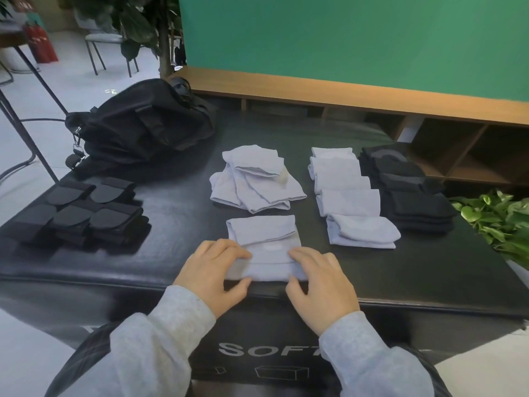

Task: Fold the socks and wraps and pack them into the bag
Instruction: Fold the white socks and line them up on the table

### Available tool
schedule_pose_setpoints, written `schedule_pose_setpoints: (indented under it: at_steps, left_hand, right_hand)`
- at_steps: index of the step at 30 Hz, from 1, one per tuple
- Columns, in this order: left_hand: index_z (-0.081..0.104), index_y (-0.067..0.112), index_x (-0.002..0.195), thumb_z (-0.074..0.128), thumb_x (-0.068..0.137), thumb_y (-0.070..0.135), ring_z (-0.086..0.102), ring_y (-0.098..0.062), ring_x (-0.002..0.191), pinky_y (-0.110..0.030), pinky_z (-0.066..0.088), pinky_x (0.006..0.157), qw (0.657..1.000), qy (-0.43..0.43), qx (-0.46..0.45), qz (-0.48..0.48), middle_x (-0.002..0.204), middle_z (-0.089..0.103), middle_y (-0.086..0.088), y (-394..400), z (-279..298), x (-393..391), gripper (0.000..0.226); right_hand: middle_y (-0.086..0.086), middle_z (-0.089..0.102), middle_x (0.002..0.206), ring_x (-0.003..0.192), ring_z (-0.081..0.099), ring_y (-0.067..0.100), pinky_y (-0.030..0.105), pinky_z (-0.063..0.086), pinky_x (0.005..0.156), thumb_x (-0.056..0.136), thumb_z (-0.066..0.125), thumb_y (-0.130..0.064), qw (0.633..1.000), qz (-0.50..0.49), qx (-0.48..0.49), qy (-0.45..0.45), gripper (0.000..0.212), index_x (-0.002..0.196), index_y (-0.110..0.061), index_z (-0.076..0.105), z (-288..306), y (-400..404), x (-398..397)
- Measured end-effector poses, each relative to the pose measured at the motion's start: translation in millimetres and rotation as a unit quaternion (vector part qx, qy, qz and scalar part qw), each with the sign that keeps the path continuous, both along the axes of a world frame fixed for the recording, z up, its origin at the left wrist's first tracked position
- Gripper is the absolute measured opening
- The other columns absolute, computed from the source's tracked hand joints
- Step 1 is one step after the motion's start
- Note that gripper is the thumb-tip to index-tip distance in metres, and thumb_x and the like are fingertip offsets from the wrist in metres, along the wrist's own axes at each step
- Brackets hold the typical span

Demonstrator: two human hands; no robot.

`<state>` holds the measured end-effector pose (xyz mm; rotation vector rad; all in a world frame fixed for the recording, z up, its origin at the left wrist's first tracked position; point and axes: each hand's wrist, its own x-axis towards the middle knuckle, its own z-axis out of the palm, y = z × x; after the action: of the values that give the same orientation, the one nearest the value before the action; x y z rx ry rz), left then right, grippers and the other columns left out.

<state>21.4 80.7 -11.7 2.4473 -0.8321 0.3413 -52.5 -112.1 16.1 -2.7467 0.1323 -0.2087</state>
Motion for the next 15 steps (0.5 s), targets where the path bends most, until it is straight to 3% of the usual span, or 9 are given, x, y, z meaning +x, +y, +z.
schedule_pose_setpoints:
  at_steps: [4,7,12,15]
  left_hand:
    - [0.057,0.029,0.116,0.042,0.07,0.03,0.044,-0.008,0.105,-0.032,0.049,0.084,1.0,0.031,0.005,-0.002,0.114,0.057,0.013,3.8,-1.1,0.9,0.048]
    - [0.056,0.029,0.117,0.059,0.08,0.02,0.048,-0.011,0.105,-0.026,0.045,0.084,0.998,0.053,-0.004,0.024,0.111,0.057,0.012,0.7,-0.9,4.2,0.038]
    - [0.063,0.035,0.086,0.065,0.084,0.032,0.05,-0.008,0.083,-0.024,0.043,0.073,0.995,0.076,-0.061,0.018,0.087,0.058,0.018,-0.6,4.0,9.5,0.004]
    - [0.058,0.045,0.073,0.07,0.079,0.03,0.055,-0.009,0.085,-0.018,0.04,0.073,0.979,0.15,-0.14,0.014,0.087,0.056,0.018,3.4,6.2,14.9,0.02]
  right_hand:
    - [-0.023,0.033,0.139,0.119,0.032,0.005,0.016,0.035,0.09,0.089,0.045,-0.029,1.0,0.004,-0.011,0.014,0.051,0.139,-0.032,0.034,1.3,-0.3,2.8]
    - [-0.021,0.038,0.134,0.116,0.036,0.005,0.017,0.037,0.089,0.091,0.044,-0.03,1.0,-0.012,-0.011,0.004,0.044,0.134,-0.032,0.038,0.5,-0.4,7.6]
    - [-0.017,0.053,0.105,0.095,0.052,0.004,0.022,0.043,0.078,0.093,0.046,-0.039,0.998,-0.052,0.037,-0.015,0.016,0.105,-0.033,0.055,-1.7,-5.7,17.5]
    - [-0.015,0.052,0.091,0.084,0.05,0.005,0.022,0.042,0.071,0.091,0.045,-0.047,0.996,-0.066,0.045,-0.027,0.017,0.089,-0.032,0.054,-2.9,-5.5,19.4]
